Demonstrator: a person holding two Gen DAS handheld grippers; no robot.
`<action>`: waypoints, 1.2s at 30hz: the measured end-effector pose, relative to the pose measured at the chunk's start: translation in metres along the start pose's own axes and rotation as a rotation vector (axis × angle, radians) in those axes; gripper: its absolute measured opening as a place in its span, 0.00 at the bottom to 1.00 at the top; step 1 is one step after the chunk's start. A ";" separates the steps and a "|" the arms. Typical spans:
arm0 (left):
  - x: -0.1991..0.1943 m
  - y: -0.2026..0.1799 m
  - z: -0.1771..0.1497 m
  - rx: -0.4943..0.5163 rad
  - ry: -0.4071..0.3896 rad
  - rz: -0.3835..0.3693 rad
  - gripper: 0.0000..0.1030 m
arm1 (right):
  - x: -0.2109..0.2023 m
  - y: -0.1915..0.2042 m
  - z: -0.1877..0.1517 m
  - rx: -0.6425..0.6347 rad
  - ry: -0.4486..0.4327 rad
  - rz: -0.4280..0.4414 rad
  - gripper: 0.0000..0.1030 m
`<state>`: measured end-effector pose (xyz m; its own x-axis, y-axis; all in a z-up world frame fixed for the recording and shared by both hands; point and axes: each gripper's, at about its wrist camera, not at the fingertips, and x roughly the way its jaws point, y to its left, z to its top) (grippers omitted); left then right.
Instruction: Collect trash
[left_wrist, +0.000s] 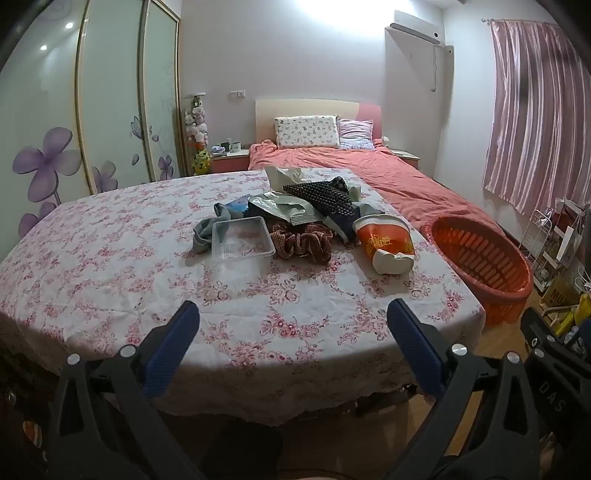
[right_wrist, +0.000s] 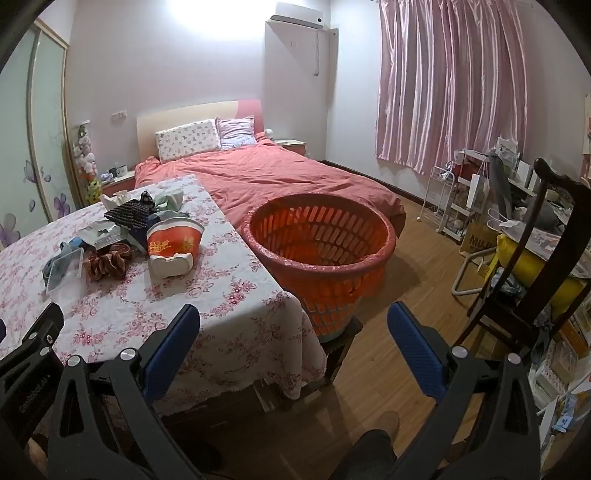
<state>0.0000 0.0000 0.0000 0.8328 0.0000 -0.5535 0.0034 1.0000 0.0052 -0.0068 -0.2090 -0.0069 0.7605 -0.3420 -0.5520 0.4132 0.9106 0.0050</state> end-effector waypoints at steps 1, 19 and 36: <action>0.000 0.000 0.000 0.000 0.000 0.000 0.96 | 0.000 0.000 0.000 -0.004 -0.005 -0.002 0.98; 0.000 0.000 0.000 -0.002 0.002 -0.002 0.96 | -0.001 0.003 0.001 -0.006 -0.005 -0.004 0.98; 0.000 0.000 0.000 -0.002 0.004 -0.002 0.96 | 0.000 0.003 0.000 -0.008 -0.005 -0.005 0.98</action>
<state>0.0000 0.0003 -0.0001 0.8304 -0.0018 -0.5572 0.0037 1.0000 0.0023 -0.0056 -0.2059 -0.0063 0.7608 -0.3475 -0.5482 0.4129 0.9107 -0.0042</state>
